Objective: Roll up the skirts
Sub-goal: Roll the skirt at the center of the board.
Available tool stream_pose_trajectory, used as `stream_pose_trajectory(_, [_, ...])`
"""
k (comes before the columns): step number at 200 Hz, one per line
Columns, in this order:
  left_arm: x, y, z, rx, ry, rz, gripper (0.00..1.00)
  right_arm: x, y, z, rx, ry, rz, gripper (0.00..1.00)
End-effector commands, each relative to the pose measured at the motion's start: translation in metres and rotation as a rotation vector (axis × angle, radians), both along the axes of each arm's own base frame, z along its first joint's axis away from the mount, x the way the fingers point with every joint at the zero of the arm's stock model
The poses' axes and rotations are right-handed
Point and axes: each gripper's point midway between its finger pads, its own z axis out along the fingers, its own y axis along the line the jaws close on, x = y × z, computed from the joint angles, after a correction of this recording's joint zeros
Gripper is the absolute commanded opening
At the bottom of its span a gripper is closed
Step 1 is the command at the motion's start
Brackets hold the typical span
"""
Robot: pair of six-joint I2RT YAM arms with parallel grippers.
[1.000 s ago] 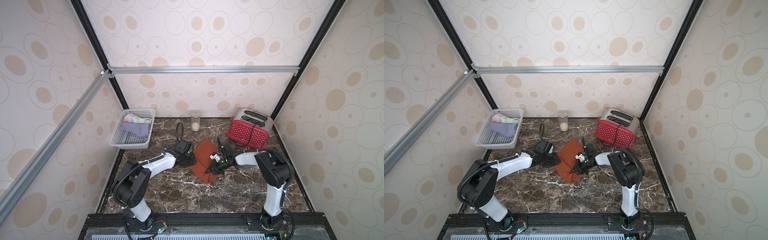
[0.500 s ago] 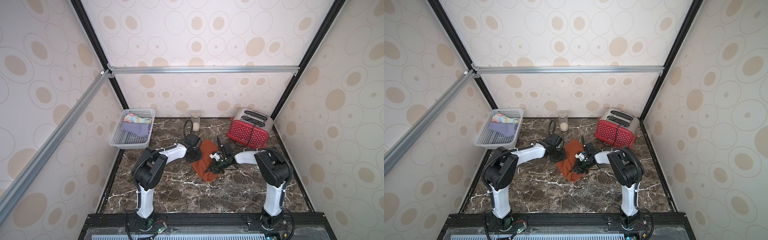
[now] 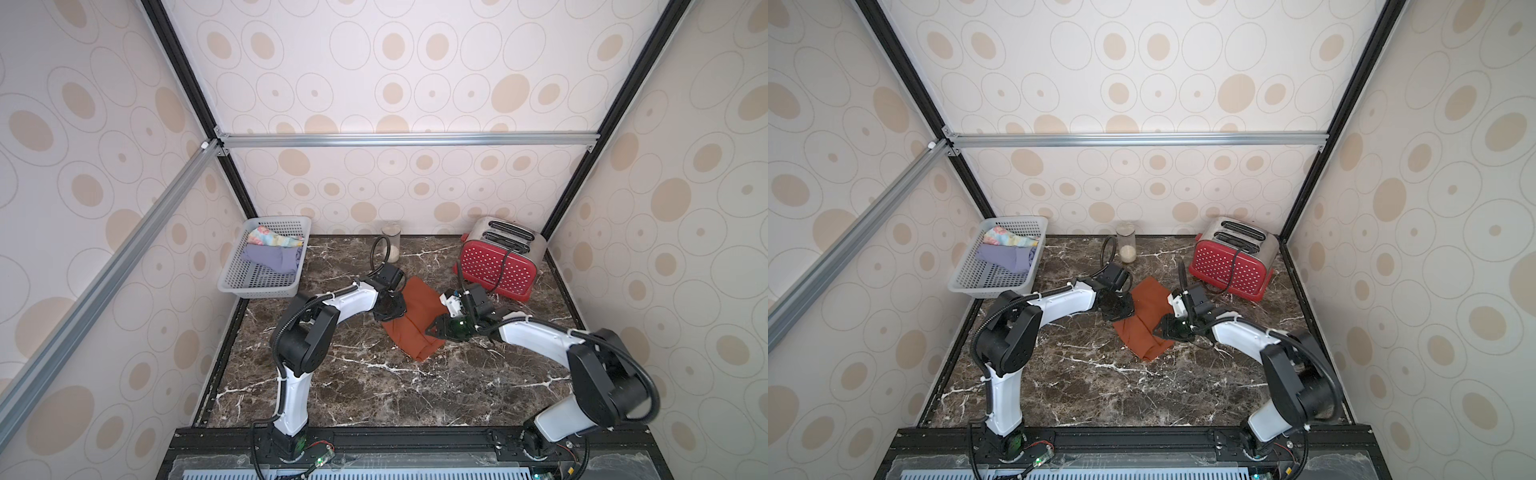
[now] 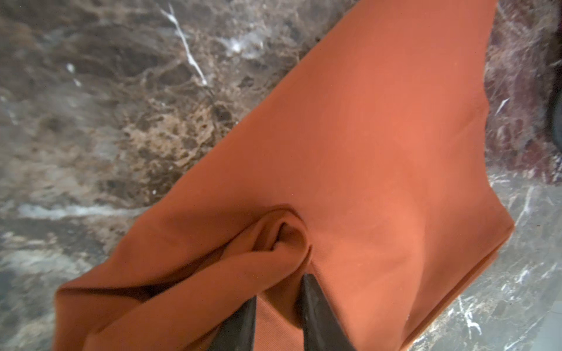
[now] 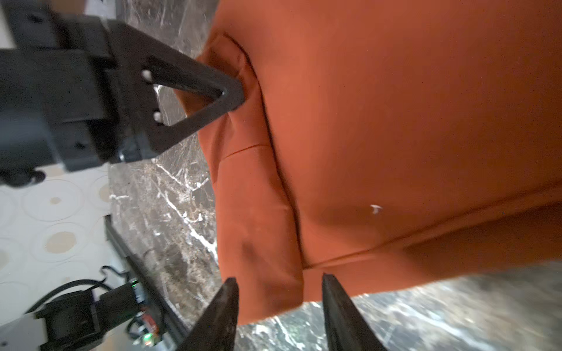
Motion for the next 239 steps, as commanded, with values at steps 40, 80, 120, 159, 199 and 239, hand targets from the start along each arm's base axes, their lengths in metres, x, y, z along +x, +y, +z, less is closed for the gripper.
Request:
stream_pose_trajectory(40, [-0.019, 0.017, -0.038, 0.165, 0.105, -0.053, 0.29, -0.03, 0.008, -0.003, -0.612, -0.515, 0.384, 0.62])
stream_pose_trajectory(80, [-0.02, 0.015, -0.038, 0.171, 0.126, -0.073, 0.3, -0.036, 0.035, -0.004, -0.85, -0.701, 0.529, 0.67])
stream_pose_trajectory(120, [-0.021, 0.013, -0.039, 0.171, 0.142, -0.092, 0.31, -0.038, 0.059, -0.012, -0.901, -0.77, 0.607, 0.83])
stream_pose_trajectory(159, [-0.023, 0.011, -0.036, 0.166, 0.161, -0.111, 0.31, -0.027, 0.054, -0.042, -0.963, -0.664, 0.558, 0.82])
stream_pose_trajectory(199, [-0.018, 0.006, -0.024, 0.155, 0.155, -0.127, 0.37, -0.023, 0.03, -0.077, -0.833, -0.405, 0.424, 0.33])
stream_pose_trajectory(239, [0.008, 0.005, 0.011, 0.074, 0.091, -0.086, 0.47, -0.028, 0.029, -0.082, -0.562, -0.265, 0.339, 0.0])
